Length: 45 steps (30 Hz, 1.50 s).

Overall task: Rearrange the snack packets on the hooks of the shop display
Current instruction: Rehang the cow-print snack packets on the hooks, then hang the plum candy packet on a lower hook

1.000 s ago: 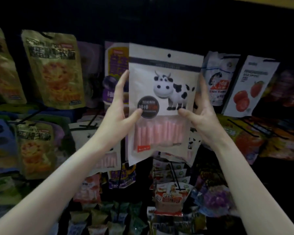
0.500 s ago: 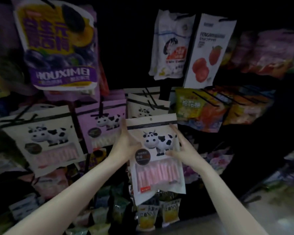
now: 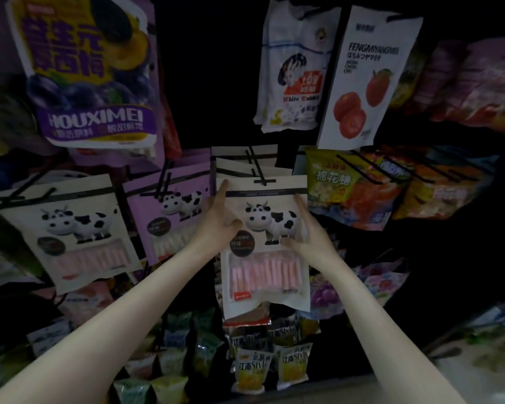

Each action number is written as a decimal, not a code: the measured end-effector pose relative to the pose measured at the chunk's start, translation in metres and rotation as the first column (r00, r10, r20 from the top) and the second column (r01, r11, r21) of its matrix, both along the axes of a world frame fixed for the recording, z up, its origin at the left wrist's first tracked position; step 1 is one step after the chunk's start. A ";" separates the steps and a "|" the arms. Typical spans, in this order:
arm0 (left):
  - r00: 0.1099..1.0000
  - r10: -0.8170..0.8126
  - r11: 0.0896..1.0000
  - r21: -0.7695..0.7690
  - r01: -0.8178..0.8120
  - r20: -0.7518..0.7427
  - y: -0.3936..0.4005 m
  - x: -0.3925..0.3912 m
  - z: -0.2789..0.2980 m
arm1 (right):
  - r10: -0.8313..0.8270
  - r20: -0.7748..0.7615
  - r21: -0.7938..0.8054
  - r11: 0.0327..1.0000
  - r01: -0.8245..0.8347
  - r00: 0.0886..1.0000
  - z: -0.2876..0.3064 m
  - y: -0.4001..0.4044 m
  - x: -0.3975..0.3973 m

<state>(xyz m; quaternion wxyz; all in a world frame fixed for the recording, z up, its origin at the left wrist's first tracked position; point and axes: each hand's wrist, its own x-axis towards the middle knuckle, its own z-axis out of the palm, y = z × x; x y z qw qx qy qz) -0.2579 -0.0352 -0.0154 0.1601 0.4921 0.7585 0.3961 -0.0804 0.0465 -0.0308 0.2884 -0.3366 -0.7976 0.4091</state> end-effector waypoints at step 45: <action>0.917 0.398 0.796 0.509 -0.328 -0.031 -0.123 -0.133 0.092 | 0.202 -0.163 0.200 0.965 -0.168 0.966 0.151 -0.080 -0.174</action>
